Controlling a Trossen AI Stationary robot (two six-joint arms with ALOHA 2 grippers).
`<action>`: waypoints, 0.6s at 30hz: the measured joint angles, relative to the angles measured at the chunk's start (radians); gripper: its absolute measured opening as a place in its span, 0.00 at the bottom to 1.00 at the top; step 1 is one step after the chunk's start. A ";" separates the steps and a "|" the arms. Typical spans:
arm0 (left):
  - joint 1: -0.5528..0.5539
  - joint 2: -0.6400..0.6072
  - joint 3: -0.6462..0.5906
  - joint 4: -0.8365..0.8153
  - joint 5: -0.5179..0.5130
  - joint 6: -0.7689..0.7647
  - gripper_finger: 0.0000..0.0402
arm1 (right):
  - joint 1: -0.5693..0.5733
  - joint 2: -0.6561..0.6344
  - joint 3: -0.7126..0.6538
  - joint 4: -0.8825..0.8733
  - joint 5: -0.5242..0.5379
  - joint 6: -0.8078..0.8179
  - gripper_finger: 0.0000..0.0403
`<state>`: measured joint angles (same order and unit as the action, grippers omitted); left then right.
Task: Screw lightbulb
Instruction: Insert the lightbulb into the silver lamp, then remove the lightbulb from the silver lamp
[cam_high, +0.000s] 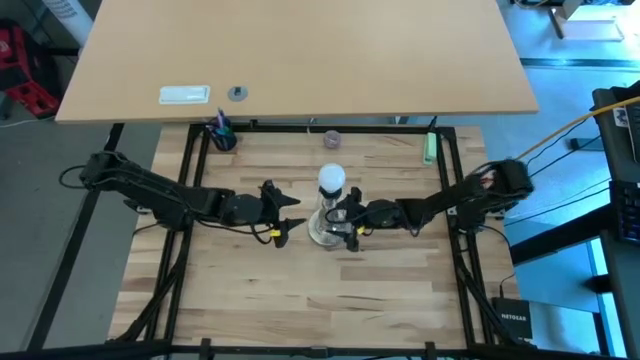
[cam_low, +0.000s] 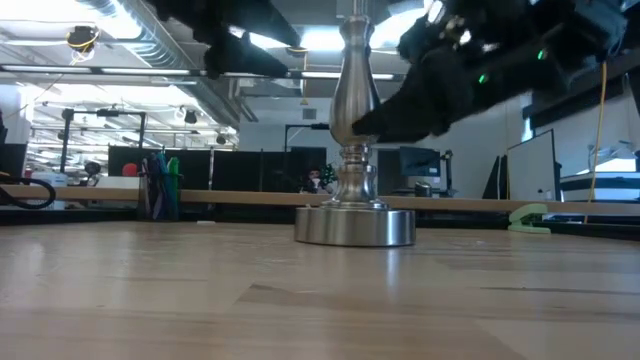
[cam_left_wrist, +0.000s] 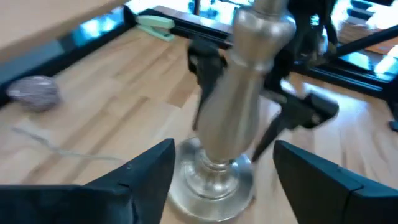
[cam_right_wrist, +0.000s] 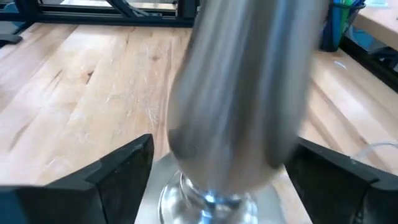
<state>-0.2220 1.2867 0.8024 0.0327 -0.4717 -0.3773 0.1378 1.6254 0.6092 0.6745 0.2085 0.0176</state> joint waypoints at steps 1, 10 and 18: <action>0.007 0.013 0.000 0.023 0.018 0.001 0.67 | 0.000 -0.040 0.000 -0.049 0.000 0.000 0.87; 0.022 0.189 0.000 0.329 0.022 0.109 0.74 | 0.000 -0.440 0.000 -0.500 -0.027 0.058 0.86; 0.061 0.347 0.002 0.666 -0.019 0.176 0.74 | 0.000 -0.633 0.000 -0.509 -0.014 0.023 0.86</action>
<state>-0.1607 1.6340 0.8040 0.6982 -0.4904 -0.2012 0.1379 0.9921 0.6094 0.1658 0.1950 0.0408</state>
